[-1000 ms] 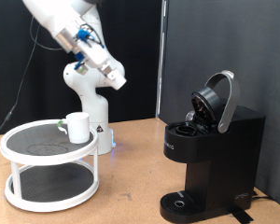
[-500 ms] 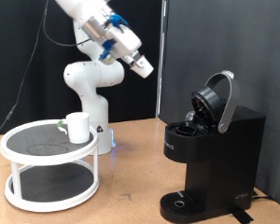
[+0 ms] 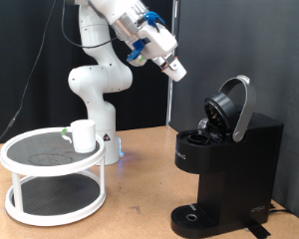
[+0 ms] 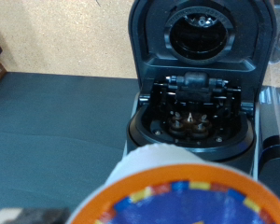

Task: Make a cup of coffee with the keurig machine

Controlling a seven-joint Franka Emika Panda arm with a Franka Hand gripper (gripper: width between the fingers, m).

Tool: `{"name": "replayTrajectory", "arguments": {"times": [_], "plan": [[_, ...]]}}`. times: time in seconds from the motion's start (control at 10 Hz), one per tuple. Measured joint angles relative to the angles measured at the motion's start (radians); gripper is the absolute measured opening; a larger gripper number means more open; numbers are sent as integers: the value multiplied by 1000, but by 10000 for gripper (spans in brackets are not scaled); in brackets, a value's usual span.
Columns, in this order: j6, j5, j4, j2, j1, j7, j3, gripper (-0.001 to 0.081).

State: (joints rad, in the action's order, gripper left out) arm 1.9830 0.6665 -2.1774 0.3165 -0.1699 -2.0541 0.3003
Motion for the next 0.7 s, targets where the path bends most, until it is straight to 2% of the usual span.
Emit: {"name": "replayTrajectory", "arguments": {"times": [0.4,0.7], "plan": [[3,6,-13,-9,1,-2,0,396],[21,5,-25,-55,-1,-2,-31,396]]}}
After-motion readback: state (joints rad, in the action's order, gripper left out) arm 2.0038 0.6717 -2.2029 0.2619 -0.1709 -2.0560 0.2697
